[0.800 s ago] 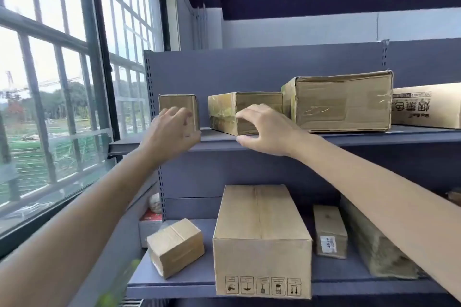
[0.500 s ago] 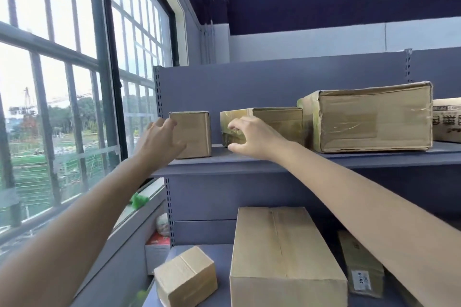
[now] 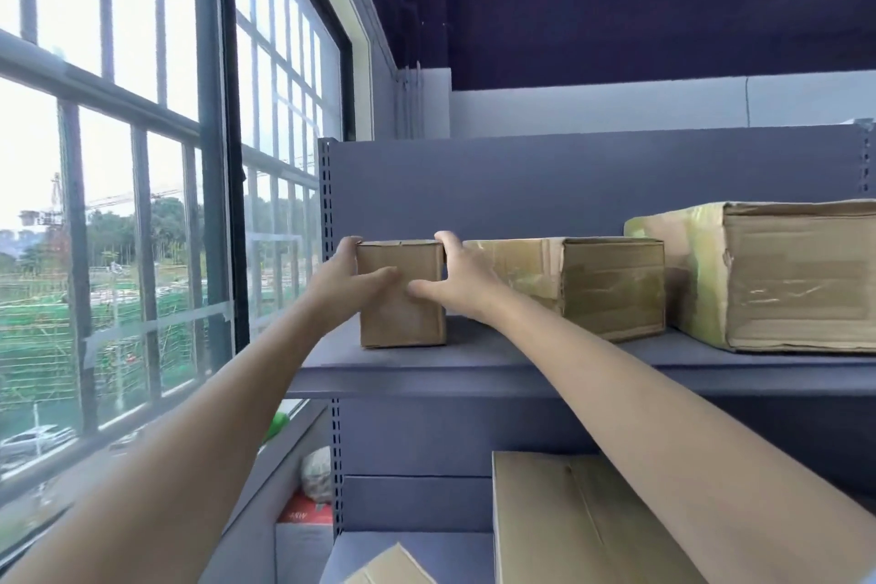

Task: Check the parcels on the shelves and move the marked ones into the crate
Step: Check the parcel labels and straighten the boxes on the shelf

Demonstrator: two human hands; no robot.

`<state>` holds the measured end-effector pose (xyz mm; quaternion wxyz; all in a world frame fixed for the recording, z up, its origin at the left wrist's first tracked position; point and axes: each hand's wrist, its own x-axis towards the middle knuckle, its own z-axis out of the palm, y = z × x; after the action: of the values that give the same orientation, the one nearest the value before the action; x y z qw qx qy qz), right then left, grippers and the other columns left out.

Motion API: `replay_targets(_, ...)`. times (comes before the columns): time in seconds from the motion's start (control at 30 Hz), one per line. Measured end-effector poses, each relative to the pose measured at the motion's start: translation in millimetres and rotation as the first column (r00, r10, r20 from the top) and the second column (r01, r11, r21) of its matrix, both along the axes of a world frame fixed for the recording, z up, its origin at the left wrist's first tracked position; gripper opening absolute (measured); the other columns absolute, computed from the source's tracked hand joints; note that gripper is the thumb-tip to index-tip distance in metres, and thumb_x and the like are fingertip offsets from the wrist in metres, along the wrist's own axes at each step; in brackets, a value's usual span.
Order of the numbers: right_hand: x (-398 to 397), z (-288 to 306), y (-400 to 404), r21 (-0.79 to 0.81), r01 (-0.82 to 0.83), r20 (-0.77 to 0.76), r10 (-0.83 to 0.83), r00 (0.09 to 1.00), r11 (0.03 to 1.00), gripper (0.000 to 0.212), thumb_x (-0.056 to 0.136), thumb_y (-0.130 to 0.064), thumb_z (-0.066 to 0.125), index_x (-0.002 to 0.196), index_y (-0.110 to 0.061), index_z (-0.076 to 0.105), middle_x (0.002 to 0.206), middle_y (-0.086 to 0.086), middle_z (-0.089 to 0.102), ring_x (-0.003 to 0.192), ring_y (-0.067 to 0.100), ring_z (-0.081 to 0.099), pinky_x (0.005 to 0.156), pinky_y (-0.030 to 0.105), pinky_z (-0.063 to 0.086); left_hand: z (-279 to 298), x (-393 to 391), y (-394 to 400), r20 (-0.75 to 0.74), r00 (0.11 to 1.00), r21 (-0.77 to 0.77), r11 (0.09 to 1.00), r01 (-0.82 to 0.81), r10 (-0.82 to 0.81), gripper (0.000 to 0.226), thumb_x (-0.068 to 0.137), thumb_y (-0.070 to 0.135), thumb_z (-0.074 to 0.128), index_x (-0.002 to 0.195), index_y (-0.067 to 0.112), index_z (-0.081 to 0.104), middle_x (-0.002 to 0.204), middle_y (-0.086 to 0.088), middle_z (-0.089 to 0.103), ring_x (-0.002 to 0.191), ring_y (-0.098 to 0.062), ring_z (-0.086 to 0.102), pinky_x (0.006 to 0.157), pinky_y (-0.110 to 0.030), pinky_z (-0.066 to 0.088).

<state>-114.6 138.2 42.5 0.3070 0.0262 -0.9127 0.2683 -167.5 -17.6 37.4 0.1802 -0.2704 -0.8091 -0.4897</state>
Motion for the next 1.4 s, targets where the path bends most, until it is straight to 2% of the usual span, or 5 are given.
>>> replay_targets(0.2,12.5,-9.9,-13.0,-0.21,-0.112,-0.174,0.076,0.982,0.971,0.073,0.08,-0.033,0.068,0.139,-0.018,0.028,0.129,0.004,0.05,0.117,0.021,0.047,0.083,0.026,0.042,-7.3,15.4,2.2,-0.06,0.997,0.185,0.981,0.065,-0.055,0.049,0.087,0.031,0.06,0.13,0.019,0.04,0.105,-0.001,0.058,0.091,-0.016,0.056,0.077,-0.029,0.045)
replay_targets(0.53,129.0,-54.0,-28.4,-0.147,-0.48,-0.53,0.341,0.776,0.865,0.055,0.075,-0.027,0.069,0.126,-0.027,0.047,0.123,-0.009,0.056,0.116,0.01,0.053,0.099,0.03,0.045,-27.6,113.1,-20.0,-0.003,0.844,0.738,0.568,0.364,-0.536,0.035,0.084,0.028,0.059,0.116,0.015,0.055,0.098,0.001,0.069,0.09,-0.015,0.065,0.079,-0.037,0.049)
replay_targets(0.93,162.3,-104.5,-31.2,-0.486,-0.458,-0.477,0.213,0.853,0.744,0.047,0.082,-0.012,0.064,0.125,-0.025,0.049,0.116,-0.014,0.061,0.107,-0.001,0.057,0.093,0.025,0.047,-97.7,164.1,-7.0,-0.053,0.857,0.616,0.659,0.432,-0.512,0.05,0.085,0.001,0.057,0.103,0.043,0.038,0.116,-0.003,0.058,0.088,-0.012,0.062,0.06,-0.02,0.052)
replay_targets(1.23,166.5,-102.0,-16.2,-0.727,-0.422,-0.306,0.295,0.905,0.542,0.03,0.084,-0.021,0.064,0.113,-0.027,0.058,0.109,-0.002,0.067,0.104,0.02,0.062,0.093,0.042,0.049,-119.4,146.3,-17.2,0.066,0.897,0.554,0.764,0.331,-0.437,0.012,0.089,0.032,0.056,0.101,0.03,0.056,0.106,0.002,0.063,0.105,-0.019,0.057,0.099,-0.052,0.041)
replay_targets(1.4,172.7,-108.6,-6.9,-0.784,-0.417,-0.289,0.324,0.901,0.461,0.024,0.089,-0.017,0.056,0.112,-0.019,0.062,0.106,0.004,0.068,0.097,0.022,0.063,0.091,0.044,0.049,-129.2,142.9,-11.2,0.316,0.83,0.53,0.812,0.247,-0.459,0.047,0.082,0.05,0.059,0.117,0.021,0.048,0.11,0.002,0.062,0.095,-0.015,0.06,0.081,-0.038,0.05)
